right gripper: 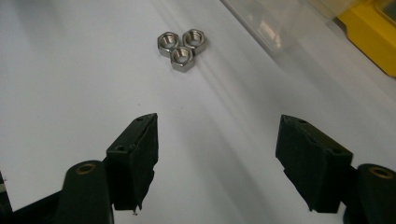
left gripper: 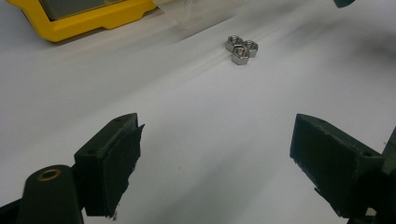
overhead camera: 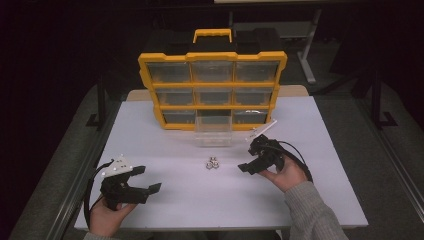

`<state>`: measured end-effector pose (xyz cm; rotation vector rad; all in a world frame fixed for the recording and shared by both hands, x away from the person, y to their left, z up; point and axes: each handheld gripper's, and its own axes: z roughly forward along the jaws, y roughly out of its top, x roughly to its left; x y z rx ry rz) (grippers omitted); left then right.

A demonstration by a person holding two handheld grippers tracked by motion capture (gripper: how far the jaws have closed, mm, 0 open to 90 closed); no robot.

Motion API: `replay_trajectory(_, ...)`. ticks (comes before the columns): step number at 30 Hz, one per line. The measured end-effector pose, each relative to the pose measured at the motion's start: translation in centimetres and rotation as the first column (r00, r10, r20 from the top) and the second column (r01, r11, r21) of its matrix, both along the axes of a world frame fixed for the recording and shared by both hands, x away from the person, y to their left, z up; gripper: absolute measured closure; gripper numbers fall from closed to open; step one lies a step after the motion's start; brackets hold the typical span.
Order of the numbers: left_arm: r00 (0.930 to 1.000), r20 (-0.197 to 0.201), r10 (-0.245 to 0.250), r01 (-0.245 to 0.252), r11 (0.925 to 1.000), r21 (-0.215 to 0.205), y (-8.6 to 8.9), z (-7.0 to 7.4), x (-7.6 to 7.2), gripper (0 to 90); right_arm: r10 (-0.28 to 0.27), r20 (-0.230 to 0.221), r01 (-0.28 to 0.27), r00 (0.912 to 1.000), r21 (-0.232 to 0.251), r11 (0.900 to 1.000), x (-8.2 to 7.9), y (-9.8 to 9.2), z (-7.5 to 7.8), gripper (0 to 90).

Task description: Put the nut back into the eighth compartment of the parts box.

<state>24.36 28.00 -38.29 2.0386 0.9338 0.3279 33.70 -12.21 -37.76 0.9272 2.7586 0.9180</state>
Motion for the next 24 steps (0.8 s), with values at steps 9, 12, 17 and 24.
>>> replay_trajectory(9, 1.0, 0.006, -0.002, 0.001, 1.0, 0.001, 0.1, 0.1, 0.0, 15.9, 0.088, -0.003, -0.088, 0.9961, -0.047, 0.995, 1.5, 3.2, -0.6, 36.7)
replay_trajectory(12, 0.9999, 0.011, 0.003, -0.003, 1.0, -0.007, 0.2, 0.2, 0.0, 15.9, 0.108, -0.009, -0.109, 0.9941, -0.051, 0.993, 1.9, 4.1, -0.9, 39.0)
replay_trajectory(17, 0.9999, 0.011, 0.004, -0.004, 0.9999, -0.011, 0.2, 0.2, -0.1, 15.9, 0.147, -0.028, -0.148, 0.9888, -0.074, 0.986, 2.5, 5.7, -1.6, 43.1)
replay_trajectory(24, 0.9999, 0.015, 0.004, -0.003, 0.9999, -0.016, 0.3, 0.2, 0.0, 15.9, 0.175, -0.043, -0.178, 0.9837, -0.107, 0.978, 3.3, 7.4, -2.9, 48.4)
